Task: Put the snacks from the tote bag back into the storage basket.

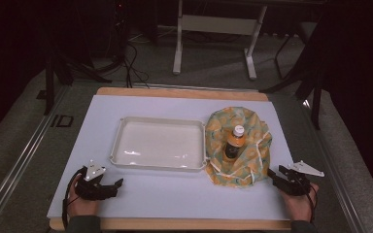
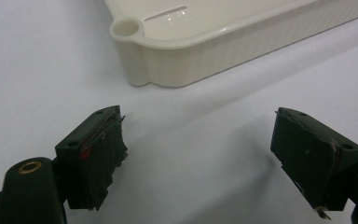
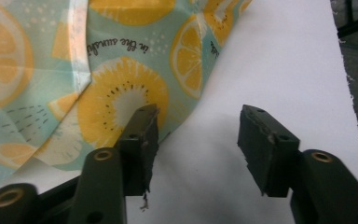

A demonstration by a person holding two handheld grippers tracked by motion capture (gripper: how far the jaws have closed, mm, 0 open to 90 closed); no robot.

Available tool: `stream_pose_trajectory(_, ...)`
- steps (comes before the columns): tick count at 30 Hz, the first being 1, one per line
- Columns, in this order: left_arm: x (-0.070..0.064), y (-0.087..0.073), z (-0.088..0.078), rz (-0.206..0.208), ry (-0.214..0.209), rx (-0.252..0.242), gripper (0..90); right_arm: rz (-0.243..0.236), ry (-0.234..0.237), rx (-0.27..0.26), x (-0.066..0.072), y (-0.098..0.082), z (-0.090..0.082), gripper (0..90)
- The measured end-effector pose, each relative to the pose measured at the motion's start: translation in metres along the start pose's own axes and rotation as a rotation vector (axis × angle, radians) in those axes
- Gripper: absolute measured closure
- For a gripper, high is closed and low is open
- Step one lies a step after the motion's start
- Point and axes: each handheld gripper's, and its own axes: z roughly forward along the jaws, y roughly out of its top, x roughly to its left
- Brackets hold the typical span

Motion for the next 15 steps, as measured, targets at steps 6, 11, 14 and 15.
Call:
stream_pose_trajectory(6, 0.0021, -0.0015, -0.0026, -0.014, -0.017, -0.029, 17.5, -0.012, 0.014, -0.003, 0.0004, 0.0002, -0.0004, 53.5)
stream_pose_trajectory(11, 0.0027, -0.0023, -0.0041, -0.021, -0.025, -0.046, 17.5, -0.009, 0.025, -0.003, -0.0004, 0.0006, -0.0005, 54.1)
stream_pose_trajectory(14, 0.0026, -0.0022, -0.0040, -0.013, -0.029, -0.045, 17.5, 0.002, 0.039, 0.000, -0.0025, 0.0014, -0.0003, 54.2)
stream_pose_trajectory(15, 0.0026, -0.0022, -0.0039, -0.015, -0.031, -0.045, 17.5, 0.000, 0.036, 0.001, -0.0030, 0.0021, -0.0005, 54.7)
